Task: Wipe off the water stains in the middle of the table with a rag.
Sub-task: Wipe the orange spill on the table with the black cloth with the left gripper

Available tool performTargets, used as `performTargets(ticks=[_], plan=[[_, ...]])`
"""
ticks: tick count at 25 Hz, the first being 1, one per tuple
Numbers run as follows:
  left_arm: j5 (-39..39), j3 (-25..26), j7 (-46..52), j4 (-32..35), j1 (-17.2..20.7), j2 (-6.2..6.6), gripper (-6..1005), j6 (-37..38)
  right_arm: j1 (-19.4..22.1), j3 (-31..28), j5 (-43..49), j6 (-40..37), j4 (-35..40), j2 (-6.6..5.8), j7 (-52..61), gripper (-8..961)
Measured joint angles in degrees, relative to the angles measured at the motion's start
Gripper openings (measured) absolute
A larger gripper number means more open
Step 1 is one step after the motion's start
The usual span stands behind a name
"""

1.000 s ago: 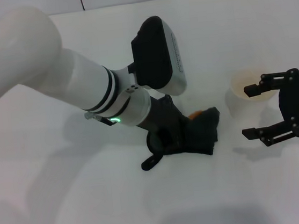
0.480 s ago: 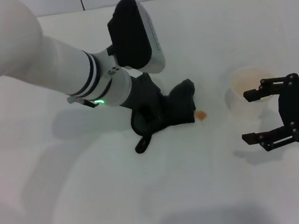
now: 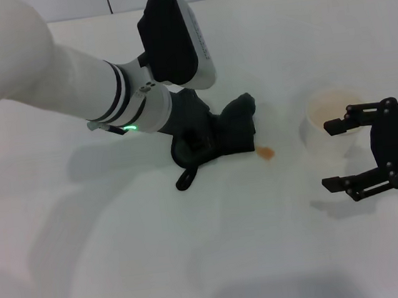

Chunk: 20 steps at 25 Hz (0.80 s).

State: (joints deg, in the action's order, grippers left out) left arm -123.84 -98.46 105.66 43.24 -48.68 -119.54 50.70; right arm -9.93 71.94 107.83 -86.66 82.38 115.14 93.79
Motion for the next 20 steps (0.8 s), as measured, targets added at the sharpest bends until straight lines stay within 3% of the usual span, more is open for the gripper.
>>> performTargets(ticks=[7, 20], plan=[[0.7, -1.9, -0.2, 0.3, -0.7, -0.32, 82, -2.3, 0.0, 0.2, -0.5, 0.0, 0.0, 0.0, 0.1, 870], [5.8, -10.8, 0.1, 0.5, -1.2, -0.5, 80, -2.4, 0.0, 0.2, -0.7, -0.2, 0.1, 0.0, 0.1, 868]])
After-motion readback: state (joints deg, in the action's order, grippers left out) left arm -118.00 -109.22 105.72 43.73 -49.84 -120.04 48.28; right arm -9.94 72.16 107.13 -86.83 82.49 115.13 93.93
